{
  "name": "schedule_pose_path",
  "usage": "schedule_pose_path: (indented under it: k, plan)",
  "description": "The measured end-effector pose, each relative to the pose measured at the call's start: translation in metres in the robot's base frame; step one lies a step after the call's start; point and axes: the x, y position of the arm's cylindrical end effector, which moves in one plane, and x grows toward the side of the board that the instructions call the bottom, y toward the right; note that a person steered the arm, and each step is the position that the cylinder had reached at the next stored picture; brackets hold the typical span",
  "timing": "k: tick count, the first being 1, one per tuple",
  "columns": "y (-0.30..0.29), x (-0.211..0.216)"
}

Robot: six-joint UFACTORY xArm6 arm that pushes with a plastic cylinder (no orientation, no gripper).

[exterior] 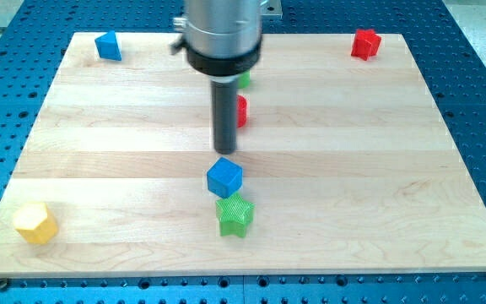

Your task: Move the yellow hexagon to the top right of the blue cube

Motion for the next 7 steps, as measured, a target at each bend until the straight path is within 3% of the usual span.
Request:
schedule_pose_path:
  k: [1,3,5,6,7]
  plan:
    - [0.005,0.034]
    - [-0.014,0.035]
    - [-0.206,0.049]
    - [-0.263,0.127]
    - [-0.238,0.157]
